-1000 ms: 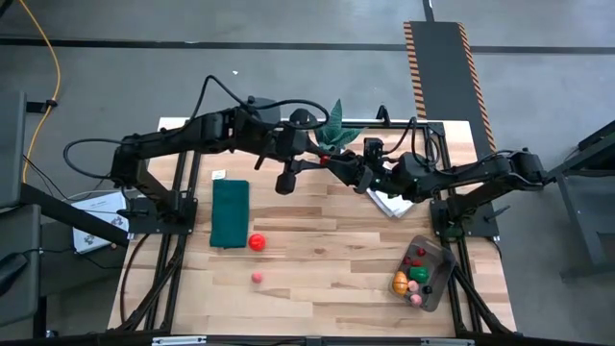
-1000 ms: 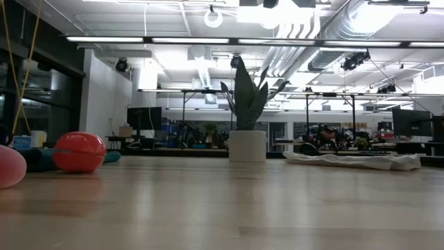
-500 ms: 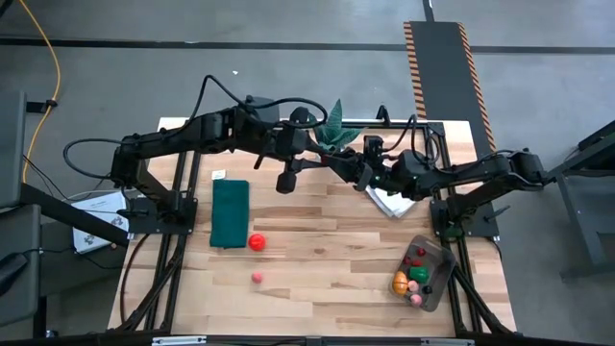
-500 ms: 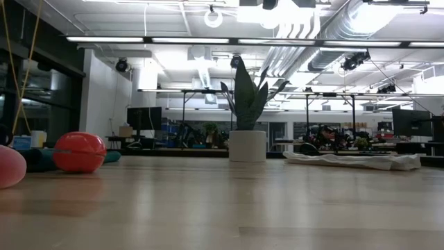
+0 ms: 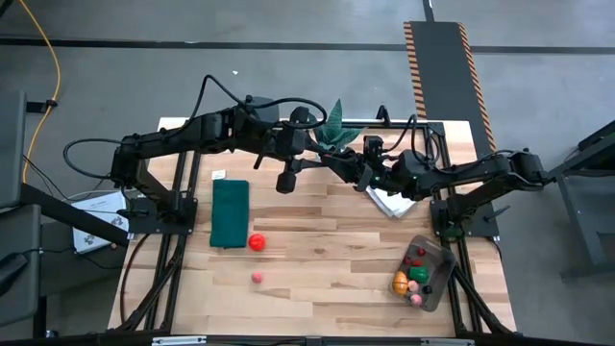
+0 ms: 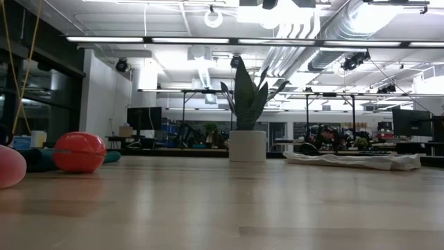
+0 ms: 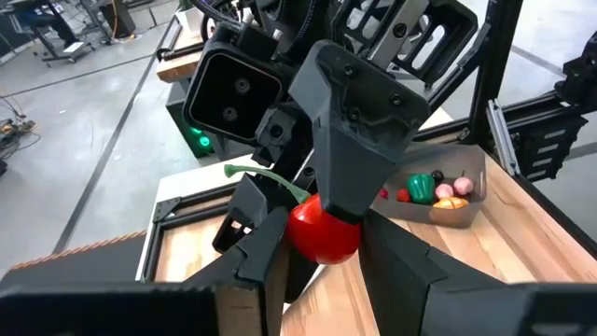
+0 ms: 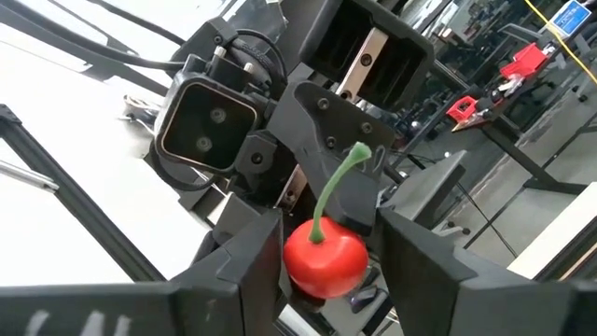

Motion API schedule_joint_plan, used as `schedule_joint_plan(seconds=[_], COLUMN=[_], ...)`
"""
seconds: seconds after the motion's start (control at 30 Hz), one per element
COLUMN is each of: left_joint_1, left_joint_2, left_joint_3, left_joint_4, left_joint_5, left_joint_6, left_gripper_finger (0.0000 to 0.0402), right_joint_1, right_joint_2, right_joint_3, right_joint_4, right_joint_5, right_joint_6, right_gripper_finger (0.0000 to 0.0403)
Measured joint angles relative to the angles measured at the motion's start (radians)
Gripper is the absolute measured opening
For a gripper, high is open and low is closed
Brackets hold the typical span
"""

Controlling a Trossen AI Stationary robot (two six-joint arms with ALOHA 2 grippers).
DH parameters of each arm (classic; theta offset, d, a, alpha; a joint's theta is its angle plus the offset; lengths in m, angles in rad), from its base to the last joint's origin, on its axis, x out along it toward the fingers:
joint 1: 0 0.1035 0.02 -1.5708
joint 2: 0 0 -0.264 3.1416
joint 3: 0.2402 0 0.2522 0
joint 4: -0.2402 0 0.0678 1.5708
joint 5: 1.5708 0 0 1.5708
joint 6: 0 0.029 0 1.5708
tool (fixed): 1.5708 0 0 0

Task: Pick and placing Produce into tupperware
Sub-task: Put the red cherry into the black bin

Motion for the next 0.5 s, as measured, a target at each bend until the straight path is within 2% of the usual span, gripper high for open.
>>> schedule_joint_plan(seconds=[0.5], left_joint_1=[0.0], left_joint_2=[0.0], left_joint_3=[0.0], left_joint_4=[-0.002], left_joint_5=[0.0], left_joint_6=[0.003], left_gripper_finger=[0.0108], right_joint_1=[0.0], right_joint_2=[0.0], right_joint_3=[0.0], right_joint_4=[0.0], right_joint_5=[0.002], right_joint_6=[-0.005], right_gripper_finger=[0.0129])
